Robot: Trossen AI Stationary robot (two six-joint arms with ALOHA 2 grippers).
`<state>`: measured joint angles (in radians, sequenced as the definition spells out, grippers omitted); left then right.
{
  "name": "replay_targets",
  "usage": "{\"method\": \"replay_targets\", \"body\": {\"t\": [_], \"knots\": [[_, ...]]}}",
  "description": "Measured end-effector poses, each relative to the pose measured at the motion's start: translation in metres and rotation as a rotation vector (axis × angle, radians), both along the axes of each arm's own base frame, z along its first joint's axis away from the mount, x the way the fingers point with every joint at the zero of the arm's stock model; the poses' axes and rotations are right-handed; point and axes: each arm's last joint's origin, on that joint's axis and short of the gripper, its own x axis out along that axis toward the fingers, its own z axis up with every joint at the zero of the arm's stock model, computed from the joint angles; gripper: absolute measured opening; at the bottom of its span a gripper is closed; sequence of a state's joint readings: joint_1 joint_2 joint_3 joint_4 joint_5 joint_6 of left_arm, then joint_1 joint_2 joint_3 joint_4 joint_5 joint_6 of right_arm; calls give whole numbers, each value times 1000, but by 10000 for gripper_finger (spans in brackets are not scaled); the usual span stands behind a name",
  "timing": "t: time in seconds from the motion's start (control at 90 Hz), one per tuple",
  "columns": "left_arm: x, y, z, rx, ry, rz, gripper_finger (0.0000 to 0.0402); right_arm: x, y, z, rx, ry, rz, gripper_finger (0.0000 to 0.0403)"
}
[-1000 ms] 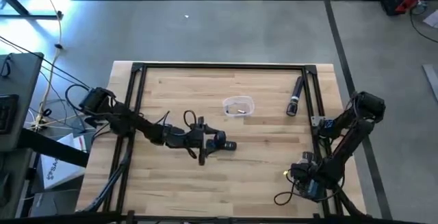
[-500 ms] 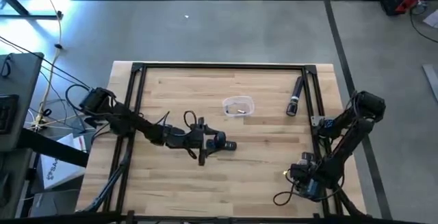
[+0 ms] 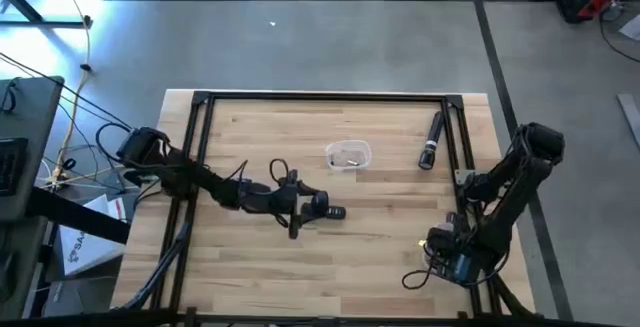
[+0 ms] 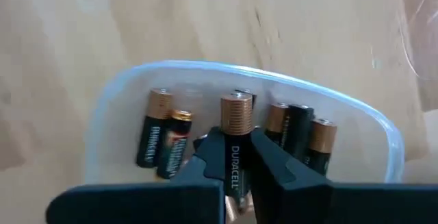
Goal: Insert battery
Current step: Insert the black battery into the computer mouse
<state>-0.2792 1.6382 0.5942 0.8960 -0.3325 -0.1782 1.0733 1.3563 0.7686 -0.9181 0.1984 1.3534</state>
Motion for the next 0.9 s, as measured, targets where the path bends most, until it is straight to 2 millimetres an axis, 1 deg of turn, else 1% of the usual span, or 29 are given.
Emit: {"method": "replay_targets", "body": {"t": [0.2,0.333,0.422,0.511,0.622,0.689,0.778,0.9], "knots": [[-14,18,-12,-79,-37,-43,252,0,-11,19,35,-116,-21,2],[-22,28,-16,-111,-87,-82,252,3,-20,29,74,-151,-44,2],[-26,35,-15,-111,-137,-113,252,10,-25,38,68,-207,-29,2],[-29,42,-10,-108,-203,-158,252,21,-31,45,13,-314,8,2],[-30,48,-2,-100,-290,-248,252,40,-40,51,-91,-445,75,2],[-31,51,0,-104,-309,-280,252,53,-45,54,-157,-509,133,2],[-31,56,2,-122,-336,-278,252,73,-51,60,-251,-598,221,2],[-32,58,7,-154,-381,-320,252,99,-62,71,-372,-710,333,2]]}}
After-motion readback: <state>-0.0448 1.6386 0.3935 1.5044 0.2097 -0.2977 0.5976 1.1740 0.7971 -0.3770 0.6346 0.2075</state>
